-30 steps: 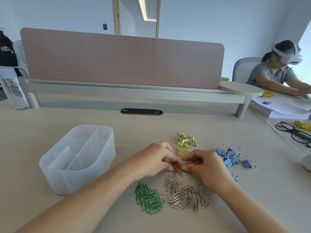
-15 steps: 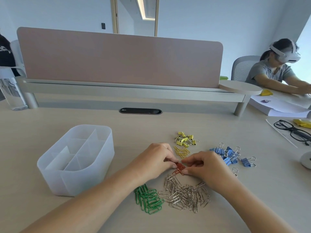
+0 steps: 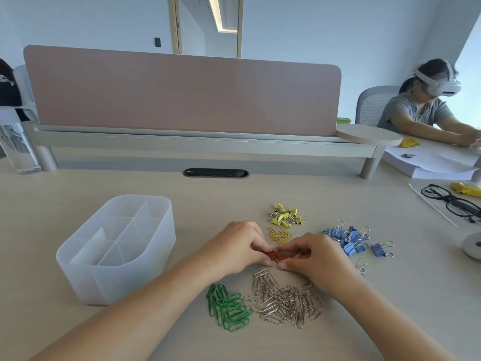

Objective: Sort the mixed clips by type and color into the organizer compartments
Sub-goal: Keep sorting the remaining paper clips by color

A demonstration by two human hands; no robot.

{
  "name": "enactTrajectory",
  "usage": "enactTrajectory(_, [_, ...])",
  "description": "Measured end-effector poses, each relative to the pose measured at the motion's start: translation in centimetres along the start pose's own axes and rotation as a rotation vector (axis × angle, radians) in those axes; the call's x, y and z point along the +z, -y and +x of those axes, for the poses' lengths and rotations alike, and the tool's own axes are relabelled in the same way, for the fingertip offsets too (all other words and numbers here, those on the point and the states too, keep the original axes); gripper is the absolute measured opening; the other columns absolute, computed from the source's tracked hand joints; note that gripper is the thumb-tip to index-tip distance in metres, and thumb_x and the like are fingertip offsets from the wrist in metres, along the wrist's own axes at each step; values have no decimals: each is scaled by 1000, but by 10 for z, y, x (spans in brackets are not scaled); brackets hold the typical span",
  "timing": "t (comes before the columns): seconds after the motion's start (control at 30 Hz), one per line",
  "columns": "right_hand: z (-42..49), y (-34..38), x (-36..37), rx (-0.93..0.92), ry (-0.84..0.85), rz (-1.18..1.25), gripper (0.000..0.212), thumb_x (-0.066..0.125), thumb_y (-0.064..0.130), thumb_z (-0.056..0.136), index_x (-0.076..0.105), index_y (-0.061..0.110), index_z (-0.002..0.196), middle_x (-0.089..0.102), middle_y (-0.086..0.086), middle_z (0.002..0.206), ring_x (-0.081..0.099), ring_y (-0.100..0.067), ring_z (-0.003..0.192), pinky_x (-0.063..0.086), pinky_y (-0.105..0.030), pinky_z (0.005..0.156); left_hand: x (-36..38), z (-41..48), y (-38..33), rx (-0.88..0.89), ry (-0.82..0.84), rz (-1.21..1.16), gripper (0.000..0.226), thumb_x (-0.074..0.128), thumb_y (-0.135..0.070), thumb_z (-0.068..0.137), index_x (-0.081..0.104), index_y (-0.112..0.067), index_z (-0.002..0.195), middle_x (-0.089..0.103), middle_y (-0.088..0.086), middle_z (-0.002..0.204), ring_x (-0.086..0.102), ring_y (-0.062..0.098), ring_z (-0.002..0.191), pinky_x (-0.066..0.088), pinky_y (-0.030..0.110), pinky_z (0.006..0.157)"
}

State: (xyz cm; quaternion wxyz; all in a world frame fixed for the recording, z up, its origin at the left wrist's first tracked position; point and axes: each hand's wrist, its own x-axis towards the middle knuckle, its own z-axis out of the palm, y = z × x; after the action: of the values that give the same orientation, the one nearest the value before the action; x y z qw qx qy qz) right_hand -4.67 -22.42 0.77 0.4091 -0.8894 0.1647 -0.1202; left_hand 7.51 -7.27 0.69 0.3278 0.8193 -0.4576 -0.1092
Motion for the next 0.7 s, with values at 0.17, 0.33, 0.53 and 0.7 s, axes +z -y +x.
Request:
enactTrajectory(0.17, [2, 1, 2, -6, -24, 0, 24, 88, 21, 67, 74, 37, 78, 72, 5, 71, 51, 6, 51, 40, -7, 55, 1, 2, -1, -7, -40, 4, 17, 84, -28, 74, 79, -31, 90, 60, -19, 83, 52, -9, 69, 32, 6, 60])
enactTrajectory(0.33, [6, 0, 3, 4, -11, -6, 18, 87, 19, 68, 77, 24, 82, 72, 0, 73, 49, 6, 49, 39, -7, 52, 0, 5, -8, -31, -55, 74, 17, 82, -26, 75, 79, -30, 91, 70, -9, 83, 62, 7, 75, 49, 23, 66])
enactTrajectory(0.53, [6, 4, 4, -22, -4, -96, 12, 84, 19, 71, 75, 26, 76, 69, 4, 68, 49, 5, 51, 41, -9, 55, 0, 3, -12, -41, -60, 157, 16, 79, -23, 79, 77, -27, 94, 65, -9, 78, 59, 6, 69, 39, 12, 57])
enactTrajectory(0.7, [7, 7, 3, -35, 26, -213, 8, 80, 22, 77, 74, 28, 78, 66, 10, 71, 52, 1, 61, 42, -9, 61, -6, -1, -12, -59, -11, 189, 11, 76, -23, 82, 75, -25, 93, 65, -6, 85, 59, 9, 77, 42, 18, 62])
